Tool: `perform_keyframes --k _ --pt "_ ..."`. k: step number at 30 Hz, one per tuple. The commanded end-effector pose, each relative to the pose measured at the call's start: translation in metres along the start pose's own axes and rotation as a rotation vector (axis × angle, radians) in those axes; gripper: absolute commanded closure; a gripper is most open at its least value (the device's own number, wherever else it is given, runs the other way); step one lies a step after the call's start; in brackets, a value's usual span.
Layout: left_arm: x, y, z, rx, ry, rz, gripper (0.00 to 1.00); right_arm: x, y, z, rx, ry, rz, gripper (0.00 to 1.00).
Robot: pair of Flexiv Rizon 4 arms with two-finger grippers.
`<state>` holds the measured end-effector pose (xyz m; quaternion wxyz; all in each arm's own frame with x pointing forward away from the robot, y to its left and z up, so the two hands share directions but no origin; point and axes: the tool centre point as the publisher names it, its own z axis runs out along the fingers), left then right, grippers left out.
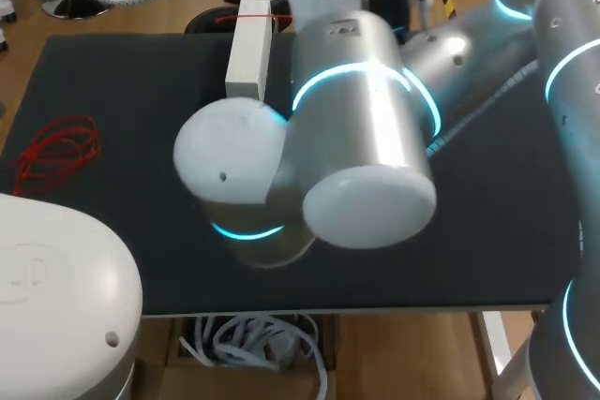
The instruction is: Grab the tape and strap the tape.
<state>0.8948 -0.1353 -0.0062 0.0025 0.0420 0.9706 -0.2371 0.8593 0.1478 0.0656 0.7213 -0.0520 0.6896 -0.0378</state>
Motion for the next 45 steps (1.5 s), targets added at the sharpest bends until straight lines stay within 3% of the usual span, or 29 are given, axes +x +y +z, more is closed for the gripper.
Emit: perform_keyframes --k 1,6,15,20,23,26,28,31,40,45 --pt "0.001 0.000 -0.001 -0.004 0.000 -0.002 1.00 -0.008 -0.050 0.014 -0.032 0.017 -0.007 0.00" --pt "0.001 0.000 -0.001 -0.004 0.000 -0.002 1.00 -0.014 -0.084 0.023 -0.029 0.013 -0.015 0.00" --pt "0.001 0.000 -0.001 -0.004 0.000 -0.002 1.00 -0.012 -0.124 0.034 -0.010 0.052 -0.005 0.00" --pt "0.001 0.000 -0.001 -0.004 0.000 -0.002 1.00 -0.009 -0.132 0.039 0.003 0.065 -0.019 0.00" --pt "0.001 0.000 -0.001 -0.004 0.000 -0.002 1.00 -0.009 -0.128 0.042 -0.053 0.117 0.003 0.00" --pt "0.001 0.008 0.001 -0.008 -0.020 -0.016 1.00 -0.009 -0.128 0.042 -0.053 0.117 0.003 0.00" --pt "0.003 0.023 0.004 -0.035 -0.041 -0.061 1.00 -0.009 -0.128 0.042 -0.053 0.117 0.003 0.00" --pt "0.008 0.059 0.015 -0.088 -0.042 -0.161 1.00 -0.009 -0.128 0.042 -0.053 0.117 0.003 0.00" --pt "0.038 0.196 0.044 -0.344 0.077 -0.607 1.00 -0.009 -0.128 0.042 -0.053 0.117 0.003 0.00" --pt "0.044 0.262 0.051 -0.419 0.125 -0.785 1.00 -0.009 -0.128 0.042 -0.053 0.117 0.003 0.00"
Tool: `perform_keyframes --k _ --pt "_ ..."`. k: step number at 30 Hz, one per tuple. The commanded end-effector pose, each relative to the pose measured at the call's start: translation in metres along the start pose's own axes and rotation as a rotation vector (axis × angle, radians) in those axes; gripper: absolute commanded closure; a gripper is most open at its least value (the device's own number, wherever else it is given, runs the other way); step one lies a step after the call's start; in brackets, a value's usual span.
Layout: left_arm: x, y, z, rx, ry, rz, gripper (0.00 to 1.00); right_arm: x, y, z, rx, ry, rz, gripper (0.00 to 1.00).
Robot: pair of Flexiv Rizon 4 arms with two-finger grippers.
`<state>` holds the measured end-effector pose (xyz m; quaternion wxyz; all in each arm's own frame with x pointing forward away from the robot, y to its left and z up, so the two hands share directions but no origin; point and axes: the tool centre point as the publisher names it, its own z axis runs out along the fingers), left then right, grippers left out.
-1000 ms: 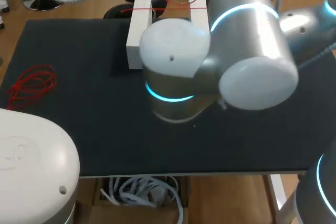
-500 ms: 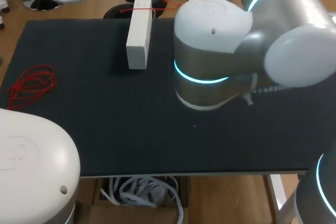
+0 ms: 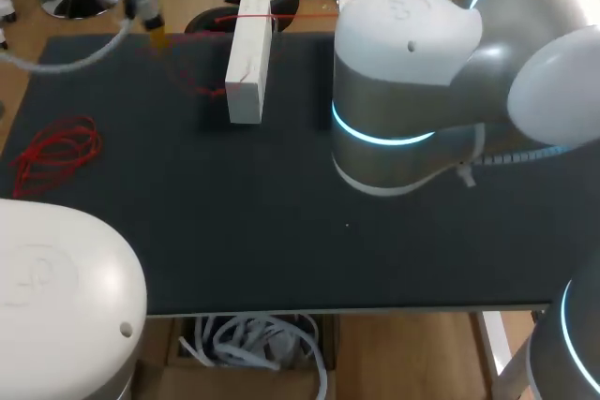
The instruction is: Grab the tape and strap the tape.
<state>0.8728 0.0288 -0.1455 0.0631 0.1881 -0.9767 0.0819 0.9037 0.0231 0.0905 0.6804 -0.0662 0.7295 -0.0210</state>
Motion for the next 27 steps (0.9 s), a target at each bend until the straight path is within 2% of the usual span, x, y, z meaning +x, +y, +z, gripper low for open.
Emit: perform_keyframes --k 1,3,9,11,16,22,27 --pt "-0.026 0.057 0.022 -0.174 0.118 -0.320 1.00 -0.002 -0.001 -0.001 -0.001 0.005 -0.003 0.00" --pt "-0.037 0.072 0.024 -0.187 0.100 -0.386 1.00 -0.002 -0.001 -0.001 -0.001 0.005 -0.003 0.00" --pt "-0.066 0.117 0.033 -0.219 0.121 -0.539 1.00 -0.002 -0.001 -0.001 -0.001 0.005 -0.003 0.00" --pt "-0.074 0.132 0.038 -0.262 0.137 -0.565 1.00 -0.002 -0.001 -0.001 -0.001 0.005 -0.003 0.00" --pt "-0.091 0.163 0.049 -0.307 0.164 -0.596 1.00 -0.002 -0.001 -0.001 -0.001 0.005 -0.003 0.00" --pt "-0.107 0.189 0.056 -0.318 0.188 -0.625 1.00 -0.002 -0.001 -0.001 -0.001 0.005 -0.003 0.00" --pt "-0.122 0.197 0.055 -0.296 0.189 -0.626 1.00 -0.002 -0.001 -0.001 -0.001 0.005 -0.003 0.00"
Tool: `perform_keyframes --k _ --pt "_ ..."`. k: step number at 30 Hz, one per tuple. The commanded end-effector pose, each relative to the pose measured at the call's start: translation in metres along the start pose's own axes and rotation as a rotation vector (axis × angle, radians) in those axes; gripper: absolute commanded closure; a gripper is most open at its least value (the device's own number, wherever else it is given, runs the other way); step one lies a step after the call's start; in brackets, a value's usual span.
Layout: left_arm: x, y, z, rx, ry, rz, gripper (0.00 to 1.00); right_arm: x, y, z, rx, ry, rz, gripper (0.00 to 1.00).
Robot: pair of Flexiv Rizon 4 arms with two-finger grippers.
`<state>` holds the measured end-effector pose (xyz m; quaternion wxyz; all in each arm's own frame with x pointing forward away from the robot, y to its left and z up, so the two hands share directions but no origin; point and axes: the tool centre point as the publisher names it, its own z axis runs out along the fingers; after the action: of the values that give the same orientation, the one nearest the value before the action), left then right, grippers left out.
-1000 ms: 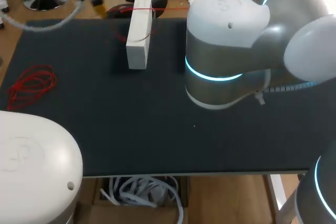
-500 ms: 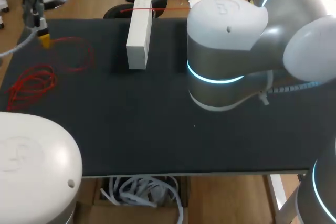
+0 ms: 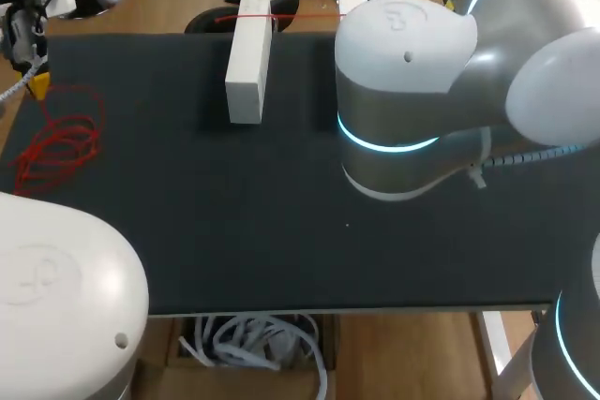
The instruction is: Grab the tape and strap the tape.
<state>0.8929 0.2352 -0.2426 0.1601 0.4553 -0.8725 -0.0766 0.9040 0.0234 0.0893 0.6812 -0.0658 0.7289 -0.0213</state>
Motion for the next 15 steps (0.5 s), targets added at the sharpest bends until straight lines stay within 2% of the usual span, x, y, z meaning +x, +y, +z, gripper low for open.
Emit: perform_keyframes --k 1,3,4,5,6,15 --pt "-0.0153 -0.0074 -0.0038 -0.024 0.084 -0.003 1.00 -0.0030 -0.0012 -0.0011 -0.003 0.007 -0.003 0.00" --pt "-0.0196 -0.0103 -0.0055 -0.011 0.092 0.007 0.53 -0.0030 -0.0012 -0.0011 -0.003 0.007 -0.003 0.00" --pt "-0.0217 -0.0112 -0.0059 -0.010 0.092 0.007 0.16 -0.0030 -0.0012 -0.0011 -0.003 0.007 -0.003 0.00" --pt "-0.0232 -0.0120 -0.0060 0.004 0.092 0.011 0.02 -0.0030 -0.0012 -0.0011 -0.003 0.007 -0.003 0.00" --pt "-0.0232 -0.0120 -0.0060 0.004 0.092 0.011 0.00 -0.0030 -0.0012 -0.0011 -0.003 0.007 -0.003 0.00" --pt "-0.0232 -0.0120 -0.0060 0.004 0.092 0.011 0.00 -0.0030 -0.0012 -0.0011 -0.003 0.007 -0.003 0.00"
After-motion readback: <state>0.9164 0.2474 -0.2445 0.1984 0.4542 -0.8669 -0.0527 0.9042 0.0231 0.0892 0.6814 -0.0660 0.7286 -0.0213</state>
